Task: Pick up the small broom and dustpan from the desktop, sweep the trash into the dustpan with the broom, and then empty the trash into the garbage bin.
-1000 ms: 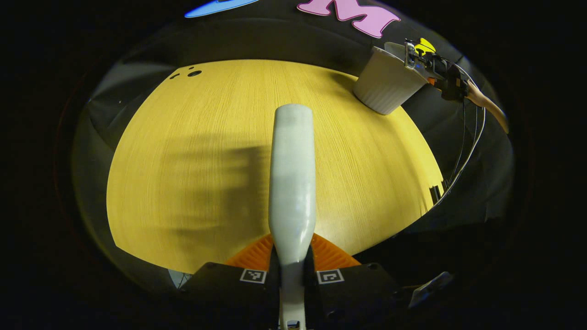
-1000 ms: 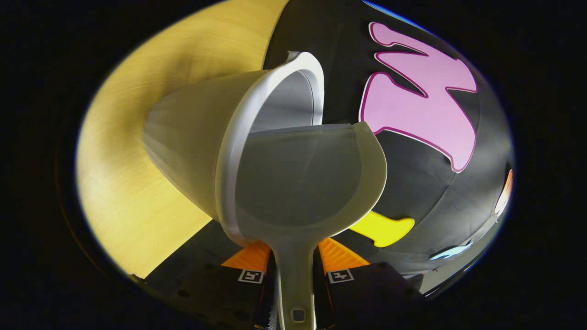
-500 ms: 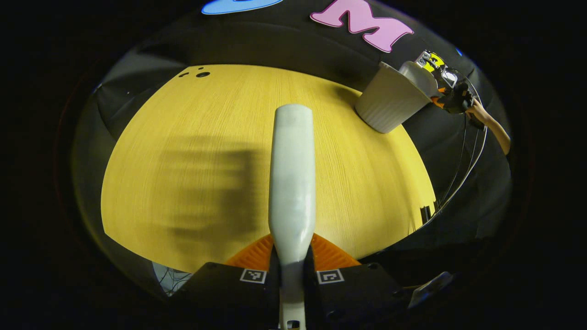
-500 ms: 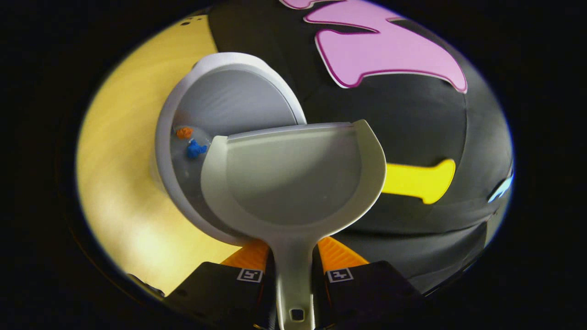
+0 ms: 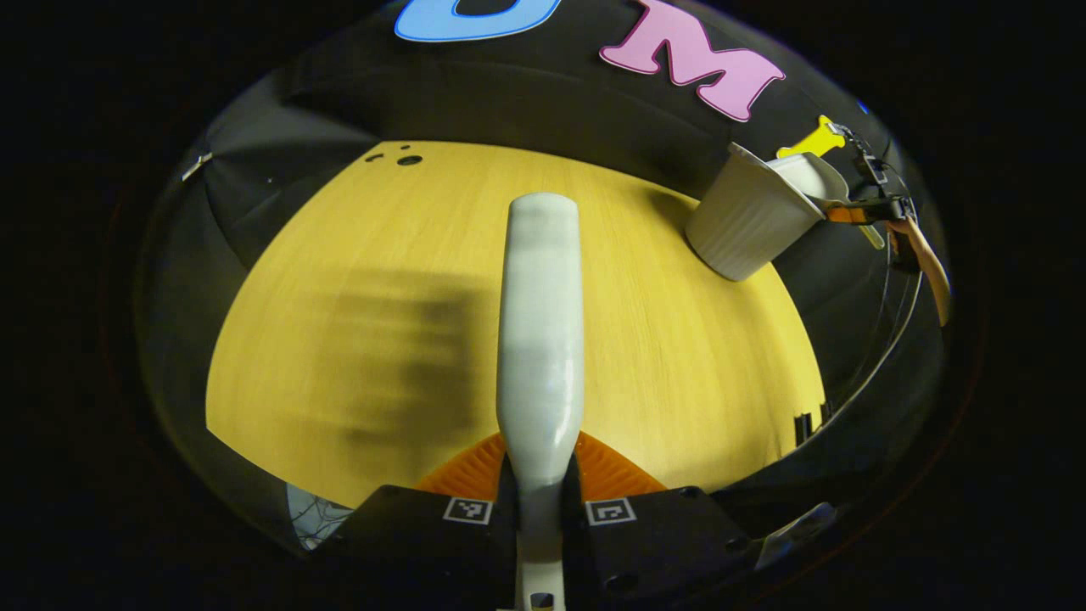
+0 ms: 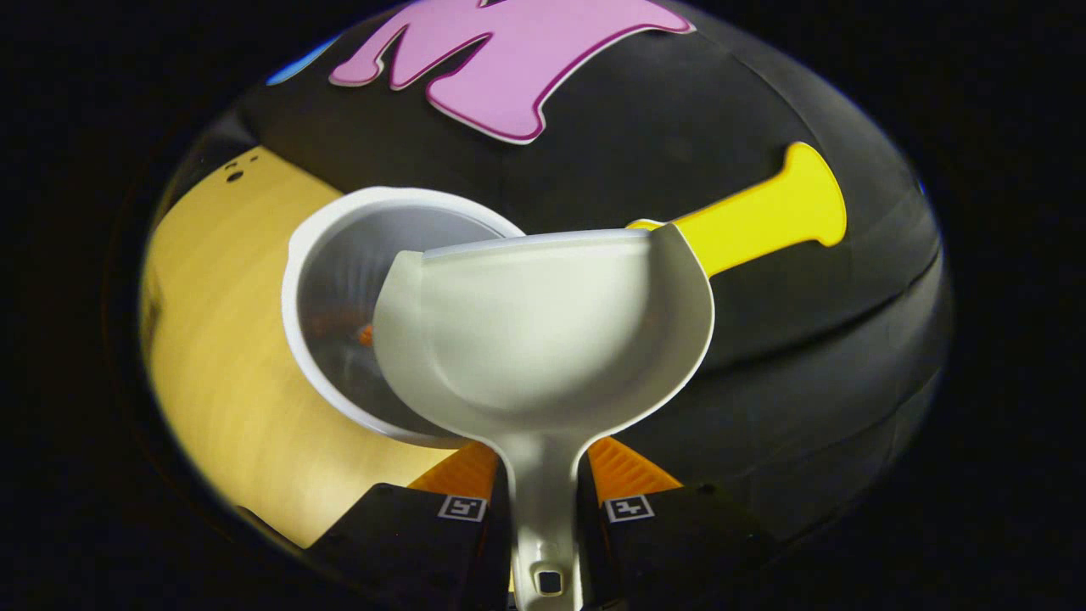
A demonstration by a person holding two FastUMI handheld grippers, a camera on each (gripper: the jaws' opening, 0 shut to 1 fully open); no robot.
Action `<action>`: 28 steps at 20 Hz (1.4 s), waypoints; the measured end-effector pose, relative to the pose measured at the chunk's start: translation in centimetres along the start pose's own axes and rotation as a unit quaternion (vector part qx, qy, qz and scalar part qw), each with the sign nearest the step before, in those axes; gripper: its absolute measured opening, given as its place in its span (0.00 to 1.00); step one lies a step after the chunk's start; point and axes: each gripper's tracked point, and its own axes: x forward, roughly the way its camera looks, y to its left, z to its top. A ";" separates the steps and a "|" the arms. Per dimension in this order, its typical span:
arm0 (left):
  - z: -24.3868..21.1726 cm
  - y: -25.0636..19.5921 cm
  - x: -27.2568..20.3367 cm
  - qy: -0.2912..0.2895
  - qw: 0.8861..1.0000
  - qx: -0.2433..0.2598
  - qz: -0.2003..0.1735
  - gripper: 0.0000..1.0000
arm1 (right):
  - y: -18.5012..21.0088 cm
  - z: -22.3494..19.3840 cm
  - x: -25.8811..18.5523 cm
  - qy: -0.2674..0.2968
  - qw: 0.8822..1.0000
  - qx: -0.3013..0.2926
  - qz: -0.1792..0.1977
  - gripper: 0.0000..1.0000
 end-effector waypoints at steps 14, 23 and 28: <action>4.3 -0.4 1.2 -0.098 0.993 0.033 0.063 0.29 | 1.9 6.3 -3.8 -0.171 0.956 0.160 0.175 0.35; 2.5 -0.7 2.5 -0.074 0.994 0.043 0.063 0.26 | 6.5 2.7 -0.8 -0.111 0.939 0.165 0.280 0.35; 1.6 -0.8 4.4 -0.041 0.996 0.055 0.062 0.26 | 8.2 -0.6 1.2 -0.034 0.933 0.162 0.318 0.35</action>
